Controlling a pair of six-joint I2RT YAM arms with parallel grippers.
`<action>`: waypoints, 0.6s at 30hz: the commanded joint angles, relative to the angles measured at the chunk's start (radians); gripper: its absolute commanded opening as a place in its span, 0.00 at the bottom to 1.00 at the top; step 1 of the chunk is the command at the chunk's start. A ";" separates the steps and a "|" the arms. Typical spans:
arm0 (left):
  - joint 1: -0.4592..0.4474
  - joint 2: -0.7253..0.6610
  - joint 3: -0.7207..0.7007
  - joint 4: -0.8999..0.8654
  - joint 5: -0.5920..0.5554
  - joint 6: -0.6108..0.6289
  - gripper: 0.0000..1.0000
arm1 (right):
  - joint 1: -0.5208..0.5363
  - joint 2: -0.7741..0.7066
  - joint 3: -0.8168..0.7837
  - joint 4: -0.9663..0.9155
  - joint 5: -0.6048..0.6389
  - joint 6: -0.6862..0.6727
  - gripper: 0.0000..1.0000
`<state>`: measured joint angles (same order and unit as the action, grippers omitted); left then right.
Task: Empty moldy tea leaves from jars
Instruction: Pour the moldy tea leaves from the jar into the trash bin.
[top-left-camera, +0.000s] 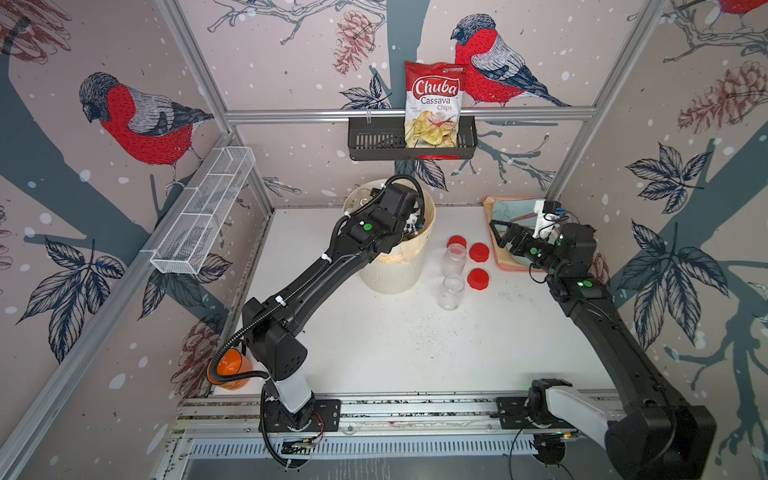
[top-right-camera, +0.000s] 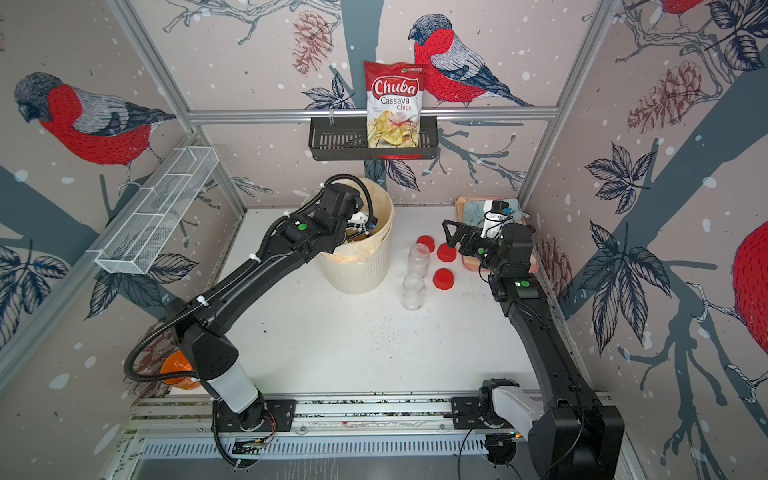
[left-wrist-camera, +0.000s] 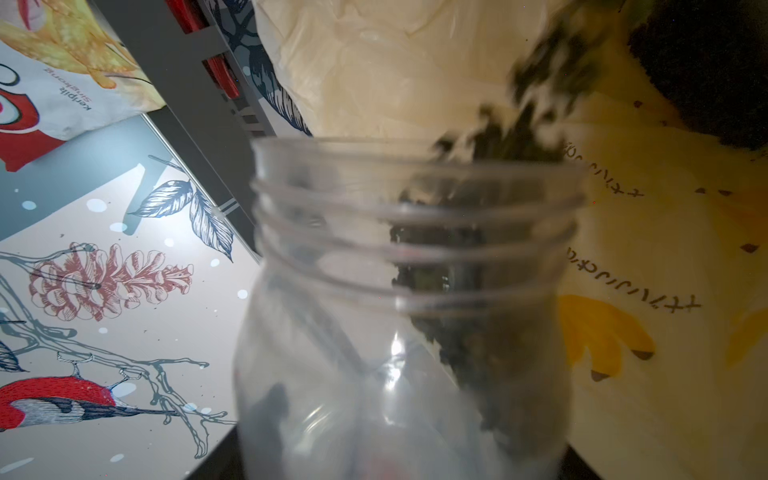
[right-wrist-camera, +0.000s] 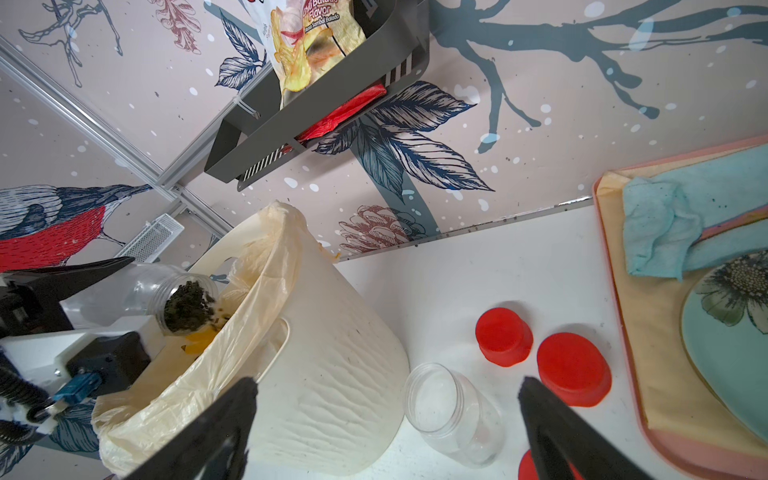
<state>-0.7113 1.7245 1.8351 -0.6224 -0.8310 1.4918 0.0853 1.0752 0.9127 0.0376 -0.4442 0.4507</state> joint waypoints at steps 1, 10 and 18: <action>-0.002 0.005 0.062 0.014 -0.012 0.016 0.68 | 0.001 -0.007 -0.002 0.056 -0.025 0.005 0.99; -0.017 0.002 0.021 0.015 -0.006 -0.024 0.68 | 0.002 0.001 -0.005 0.065 -0.072 0.008 0.99; -0.011 0.020 0.145 0.030 -0.025 0.056 0.69 | 0.002 0.005 -0.001 0.059 -0.065 0.017 0.99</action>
<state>-0.7223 1.7416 1.9533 -0.6071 -0.8406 1.5085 0.0860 1.0801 0.9100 0.0681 -0.5003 0.4679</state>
